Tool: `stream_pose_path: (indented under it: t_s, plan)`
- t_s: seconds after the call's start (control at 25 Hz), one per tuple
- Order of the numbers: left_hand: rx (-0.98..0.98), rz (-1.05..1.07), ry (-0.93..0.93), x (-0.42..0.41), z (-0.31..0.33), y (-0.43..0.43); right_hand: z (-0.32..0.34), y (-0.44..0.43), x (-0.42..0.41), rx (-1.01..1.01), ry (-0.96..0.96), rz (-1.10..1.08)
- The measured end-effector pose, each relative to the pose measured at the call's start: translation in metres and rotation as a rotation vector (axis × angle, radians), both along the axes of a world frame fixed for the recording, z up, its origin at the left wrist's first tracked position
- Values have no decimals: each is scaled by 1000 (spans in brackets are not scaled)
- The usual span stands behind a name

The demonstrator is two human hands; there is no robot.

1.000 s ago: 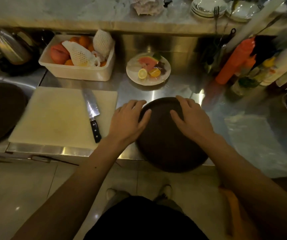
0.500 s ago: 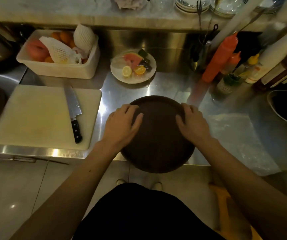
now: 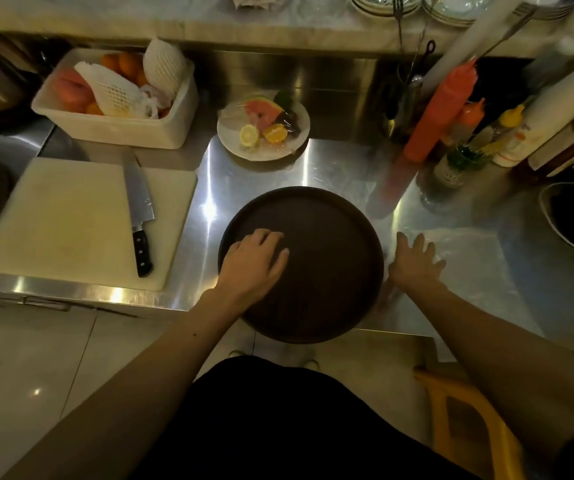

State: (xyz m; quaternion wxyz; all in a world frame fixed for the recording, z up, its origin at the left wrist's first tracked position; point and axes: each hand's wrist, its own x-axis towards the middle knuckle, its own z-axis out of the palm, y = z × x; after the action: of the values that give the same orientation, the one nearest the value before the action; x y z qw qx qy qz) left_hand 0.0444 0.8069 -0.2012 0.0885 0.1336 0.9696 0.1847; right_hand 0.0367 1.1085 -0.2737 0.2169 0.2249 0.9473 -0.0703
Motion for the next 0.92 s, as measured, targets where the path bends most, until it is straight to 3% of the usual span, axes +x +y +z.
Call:
stream_pose_path:
  t_s: [0.16,0.44,0.6,0.92]
  plan:
    - [14,24,1,1,-1,3,-11,10,11,-79,-91,-27]
    - [28,62,-33,7,-8,8,-20,12,27,-142,211,37]
    - [33,60,-39,11,-11,11,-24,11,30,-26,210,81]
    - [43,79,-87,21,-14,8,-34,11,40,-39,229,63]
